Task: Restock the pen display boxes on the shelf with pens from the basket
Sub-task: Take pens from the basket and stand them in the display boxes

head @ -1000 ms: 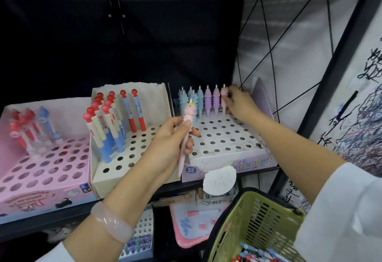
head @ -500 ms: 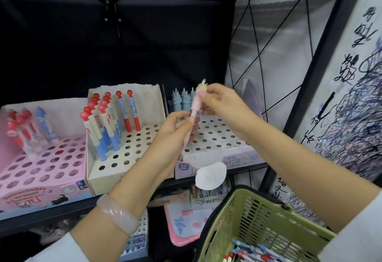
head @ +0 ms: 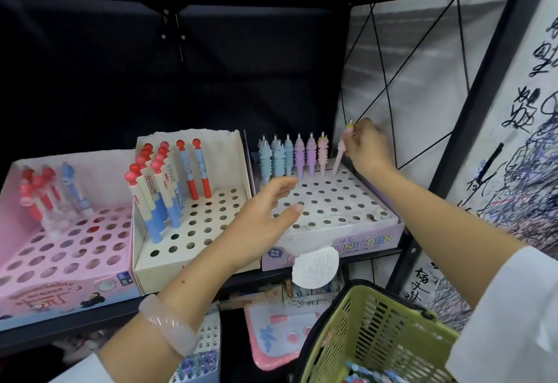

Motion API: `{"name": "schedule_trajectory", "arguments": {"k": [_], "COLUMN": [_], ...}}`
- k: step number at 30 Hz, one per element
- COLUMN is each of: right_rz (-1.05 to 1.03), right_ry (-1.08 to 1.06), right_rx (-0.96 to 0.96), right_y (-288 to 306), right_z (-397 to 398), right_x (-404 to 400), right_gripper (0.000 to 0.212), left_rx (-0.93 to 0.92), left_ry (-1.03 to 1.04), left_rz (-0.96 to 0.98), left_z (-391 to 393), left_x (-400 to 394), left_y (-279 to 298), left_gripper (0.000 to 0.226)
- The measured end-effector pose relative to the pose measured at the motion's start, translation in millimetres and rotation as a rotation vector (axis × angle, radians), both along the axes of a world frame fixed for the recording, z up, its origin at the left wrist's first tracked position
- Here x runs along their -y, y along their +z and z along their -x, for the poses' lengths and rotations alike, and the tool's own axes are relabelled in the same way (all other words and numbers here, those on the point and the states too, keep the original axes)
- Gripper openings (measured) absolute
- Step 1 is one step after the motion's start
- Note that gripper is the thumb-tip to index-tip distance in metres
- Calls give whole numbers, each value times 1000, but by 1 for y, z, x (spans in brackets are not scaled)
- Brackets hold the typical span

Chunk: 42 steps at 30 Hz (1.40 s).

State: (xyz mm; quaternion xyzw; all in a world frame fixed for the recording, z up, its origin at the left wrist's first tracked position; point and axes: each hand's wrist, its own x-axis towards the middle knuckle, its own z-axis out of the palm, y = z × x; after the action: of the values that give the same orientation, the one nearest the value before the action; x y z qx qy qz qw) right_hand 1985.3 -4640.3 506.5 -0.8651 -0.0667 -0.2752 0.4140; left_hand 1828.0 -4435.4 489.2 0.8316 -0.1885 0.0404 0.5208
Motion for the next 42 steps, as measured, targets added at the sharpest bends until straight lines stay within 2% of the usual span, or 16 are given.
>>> {"name": "schedule_trajectory", "arguments": {"k": [7,13,19,22,26,29,31,33,35,38,40,42], "right_rz": [170,320,186,131,117,158,195,287,428,527,581,659], "right_ry": [13,35,38,67,236,473,529,479,394,309,287,262], "right_rx": [-42,-235,-290,-230,-117,-223,-321,-458,-628,-874,-969,-994], "right_y": [3,6,-12,-1,19,15,-9,-50,-105,-189,-236,-271], "right_z": [-6,-6,3,19,78,145,185,214,235,259,268,270], "right_x": [-4,-8,-13,-12,-4,22,45,69,92,120,130,132], "right_gripper": [17,22,28,33,28,23,21,22,28,32,35,49], "left_rx": [9,39,81,89,78,59,35,3,-62,-231,-297,-336], "left_ry": [-4,1,1,-3,-58,-137,-223,-288,-319,-391,-432,-451], "left_rz": [-32,-151,-251,-235,-167,-111,-118,-175,-268,-458,-539,-565], "left_z": [-1,4,14,19,30,47,62,76,87,100,105,108], "left_x": [-1,2,1,1,14,38,56,73,86,98,102,105], "left_y": [-2,-2,2,4,4,-13,-36,-66,-102,-151,-173,-185], "left_gripper": [36,46,47,46,39,34,33,34,41,46,47,48]}}
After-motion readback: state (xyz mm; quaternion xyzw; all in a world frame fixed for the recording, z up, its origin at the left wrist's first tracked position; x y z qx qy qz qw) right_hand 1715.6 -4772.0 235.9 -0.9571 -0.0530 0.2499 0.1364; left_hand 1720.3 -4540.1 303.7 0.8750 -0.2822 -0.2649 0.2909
